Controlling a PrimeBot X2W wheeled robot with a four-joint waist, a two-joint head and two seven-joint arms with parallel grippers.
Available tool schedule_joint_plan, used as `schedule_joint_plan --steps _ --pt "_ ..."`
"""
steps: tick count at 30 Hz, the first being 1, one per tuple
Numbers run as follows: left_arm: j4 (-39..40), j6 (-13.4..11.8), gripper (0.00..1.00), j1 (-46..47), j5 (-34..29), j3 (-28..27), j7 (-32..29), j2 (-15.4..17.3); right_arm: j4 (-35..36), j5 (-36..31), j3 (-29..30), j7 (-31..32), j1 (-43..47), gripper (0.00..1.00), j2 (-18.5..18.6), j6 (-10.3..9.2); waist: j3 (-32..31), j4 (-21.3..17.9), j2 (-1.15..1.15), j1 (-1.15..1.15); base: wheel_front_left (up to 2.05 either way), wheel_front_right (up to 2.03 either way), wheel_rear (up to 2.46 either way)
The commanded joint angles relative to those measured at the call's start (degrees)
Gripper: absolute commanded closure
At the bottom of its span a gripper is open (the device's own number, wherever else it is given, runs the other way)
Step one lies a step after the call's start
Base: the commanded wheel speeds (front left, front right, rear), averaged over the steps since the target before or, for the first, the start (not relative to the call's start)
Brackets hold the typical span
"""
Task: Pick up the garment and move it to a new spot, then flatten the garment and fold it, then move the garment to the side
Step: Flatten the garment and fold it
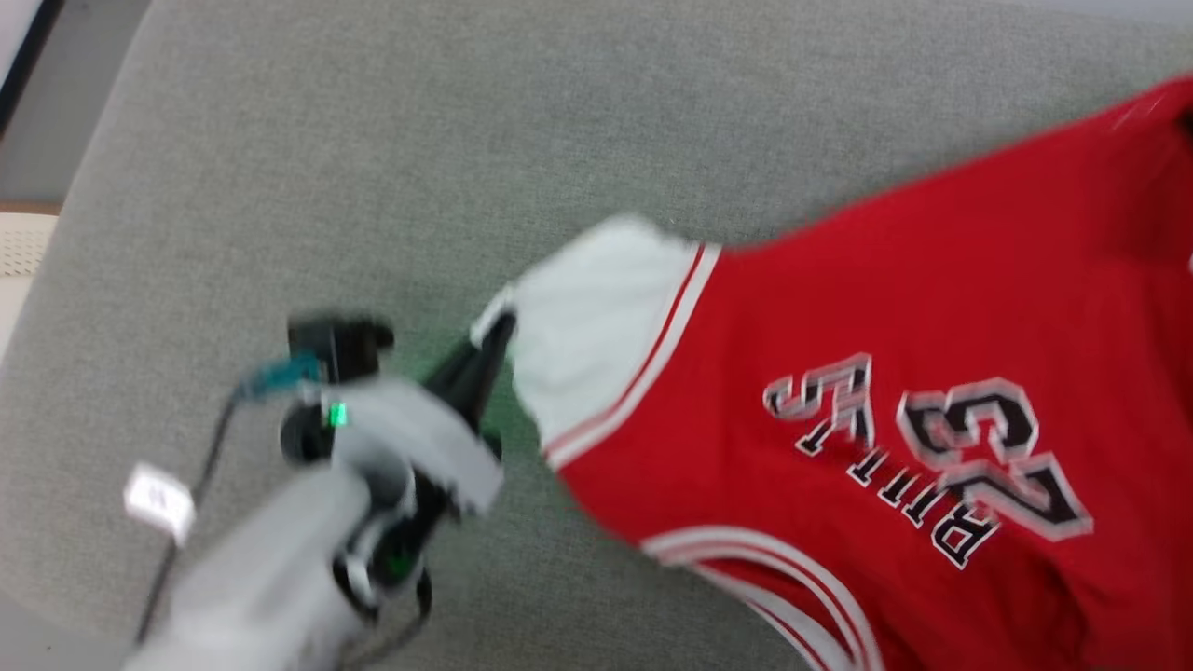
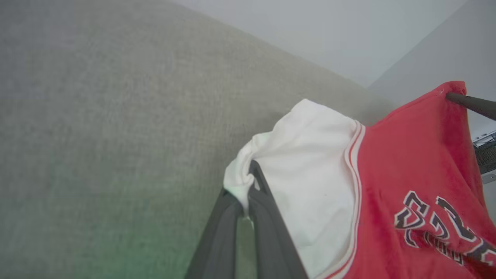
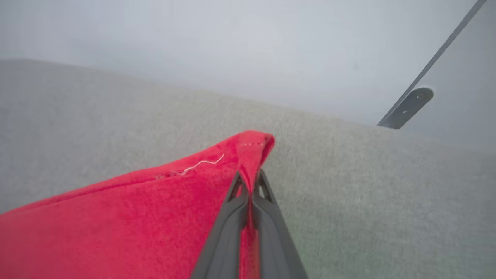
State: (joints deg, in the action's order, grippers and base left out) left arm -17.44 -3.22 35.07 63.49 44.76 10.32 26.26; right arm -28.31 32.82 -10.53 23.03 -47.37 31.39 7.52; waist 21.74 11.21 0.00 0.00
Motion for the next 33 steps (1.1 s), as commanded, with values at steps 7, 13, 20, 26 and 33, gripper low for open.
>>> schedule_joint_plan --steps 7,13,20,26,33 --pt "-7.85 5.0 1.0 16.21 1.49 -3.37 -4.29 -1.92 -4.8 -3.7 4.94 -6.34 -9.69 1.0 -2.73 -0.06 1.78 -1.03 0.0 0.0 0.0 0.0 0.0" --pt "-20.97 4.56 1.0 35.53 -3.24 -5.45 -3.26 -2.83 -9.28 -7.69 6.64 -10.22 -22.08 1.0 -5.48 -0.06 4.05 -4.1 0.0 0.0 0.0 0.0 0.0" --pt "-34.19 4.32 1.0 55.05 -5.04 -10.06 2.1 -4.26 -15.29 -11.74 8.28 -15.9 -36.5 1.0 -8.53 -0.08 6.58 -7.35 0.0 0.0 0.0 0.0 0.0" --pt "-39.31 5.54 1.0 66.48 -7.83 -12.81 4.79 -4.73 -20.59 -13.39 10.07 -21.0 -44.85 1.0 -9.94 -0.09 7.0 -8.37 0.0 0.0 0.0 0.0 0.0" --pt "-38.39 8.32 1.0 62.72 -11.86 -20.08 4.83 -7.23 -25.09 -11.83 6.16 -24.73 -43.14 1.0 -10.42 -0.09 6.49 -8.07 0.0 0.0 0.0 0.0 0.0"
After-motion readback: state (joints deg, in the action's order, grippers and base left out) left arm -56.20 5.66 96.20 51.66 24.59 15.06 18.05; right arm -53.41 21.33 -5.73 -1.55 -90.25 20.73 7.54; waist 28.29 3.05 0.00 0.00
